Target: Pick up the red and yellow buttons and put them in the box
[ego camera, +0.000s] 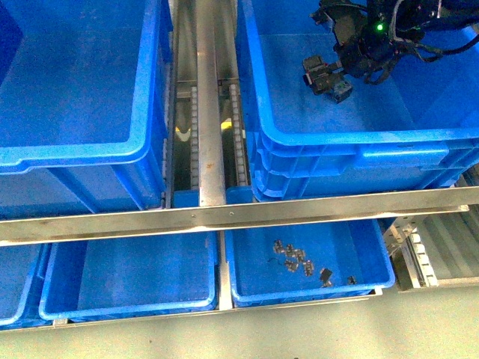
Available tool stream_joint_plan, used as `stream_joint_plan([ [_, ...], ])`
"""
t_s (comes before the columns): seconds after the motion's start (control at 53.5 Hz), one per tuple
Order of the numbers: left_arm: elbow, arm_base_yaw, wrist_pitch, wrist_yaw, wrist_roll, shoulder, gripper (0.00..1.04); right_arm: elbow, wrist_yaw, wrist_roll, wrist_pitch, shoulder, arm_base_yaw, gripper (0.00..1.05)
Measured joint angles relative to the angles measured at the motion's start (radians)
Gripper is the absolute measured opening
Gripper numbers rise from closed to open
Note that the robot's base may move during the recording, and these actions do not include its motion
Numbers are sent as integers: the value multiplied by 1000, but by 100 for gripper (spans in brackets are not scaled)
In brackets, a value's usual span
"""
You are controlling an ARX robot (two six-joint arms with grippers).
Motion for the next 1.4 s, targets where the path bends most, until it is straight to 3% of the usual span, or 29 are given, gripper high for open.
stream_joint_plan([
  [0.093, 0, 0, 0, 0, 2, 0, 3, -61, 14, 1, 35, -34, -1, 100],
  [0.654, 0, 0, 0, 0, 2, 0, 3, -97, 16, 6, 64, -82, -3, 99],
  [0.841, 0, 0, 0, 0, 2, 0, 3, -422, 85, 281, 530, -229, -18, 99],
  [1.196, 0, 0, 0, 0, 2, 0, 3, -819, 116, 446, 729, -549, -50, 99],
  [1.327, 0, 0, 0, 0, 2, 0, 3, -850, 116, 508, 733, -562, -50, 99],
  [1.402, 0, 0, 0, 0, 2, 0, 3, -919, 154, 455, 919, -563, -50, 89],
])
